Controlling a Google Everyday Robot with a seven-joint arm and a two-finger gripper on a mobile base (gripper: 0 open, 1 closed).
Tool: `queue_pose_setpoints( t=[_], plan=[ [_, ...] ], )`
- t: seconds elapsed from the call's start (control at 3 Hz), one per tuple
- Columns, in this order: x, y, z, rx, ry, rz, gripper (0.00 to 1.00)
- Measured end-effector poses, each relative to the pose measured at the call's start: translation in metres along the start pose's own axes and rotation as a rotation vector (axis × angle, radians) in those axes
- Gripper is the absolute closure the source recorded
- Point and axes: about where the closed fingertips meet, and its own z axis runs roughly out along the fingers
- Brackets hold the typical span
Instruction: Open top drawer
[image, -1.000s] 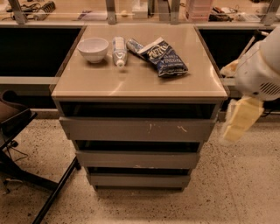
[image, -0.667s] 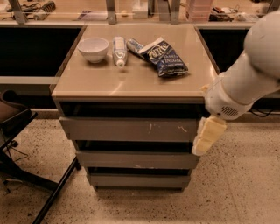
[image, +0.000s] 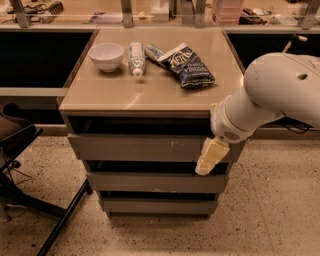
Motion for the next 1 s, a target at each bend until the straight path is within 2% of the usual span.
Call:
queue_pose_setpoints(
  t=[0.33, 0.67, 1.0],
  plan=[
    [0.0, 0.0, 0.0, 0.0, 0.0, 0.0, 0.0],
    [0.023, 0.01, 0.031, -0.038, 0.048, 0.012, 0.0],
    [0.05, 0.029, 0.085, -0.109, 0.104, 0.052, 0.0]
  ],
)
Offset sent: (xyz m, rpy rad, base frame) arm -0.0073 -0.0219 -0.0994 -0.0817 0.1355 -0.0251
